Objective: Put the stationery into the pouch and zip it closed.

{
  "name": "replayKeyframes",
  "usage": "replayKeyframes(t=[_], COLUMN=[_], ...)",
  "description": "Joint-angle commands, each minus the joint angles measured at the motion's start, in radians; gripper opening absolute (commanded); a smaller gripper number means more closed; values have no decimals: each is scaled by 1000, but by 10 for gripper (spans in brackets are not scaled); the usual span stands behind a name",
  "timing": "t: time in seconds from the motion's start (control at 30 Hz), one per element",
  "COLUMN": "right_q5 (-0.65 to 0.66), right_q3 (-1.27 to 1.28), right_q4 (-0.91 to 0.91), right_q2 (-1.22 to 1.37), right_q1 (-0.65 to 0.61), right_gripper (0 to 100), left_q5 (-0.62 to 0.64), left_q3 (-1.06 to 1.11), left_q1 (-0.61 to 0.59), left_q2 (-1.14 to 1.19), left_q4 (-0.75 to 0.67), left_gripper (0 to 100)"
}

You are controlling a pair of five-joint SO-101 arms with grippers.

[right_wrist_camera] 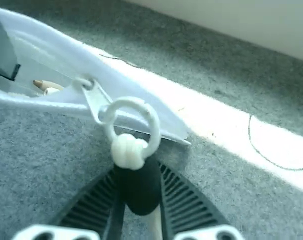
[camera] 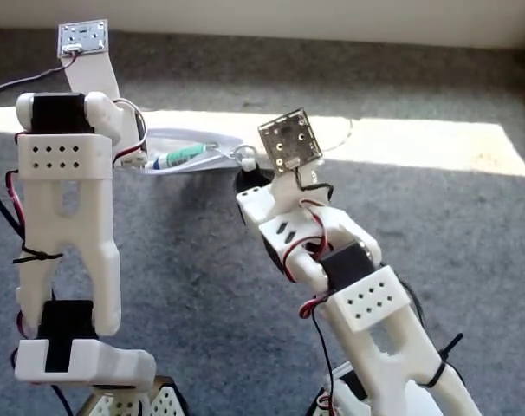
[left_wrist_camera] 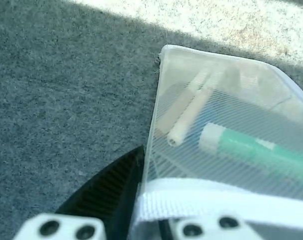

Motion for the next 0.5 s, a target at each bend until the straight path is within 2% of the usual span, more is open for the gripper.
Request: replayKeyframes(t=[0.0, 0.27, 0.47], right_q5=[14, 15, 15], right_q3=[56, 191, 275], right_q4=[-22, -22, -27], right_q2=[-186, -363, -455], right_q1=[-12, -13, -16], right_gripper=[5, 5, 5], left_q5=[-8, -11, -64], left_q3=[7, 1, 5], left_q1=[-22, -22, 4], left_q2=[15, 13, 10], left_q4=[-21, -23, -23], left_gripper=[9, 10, 10])
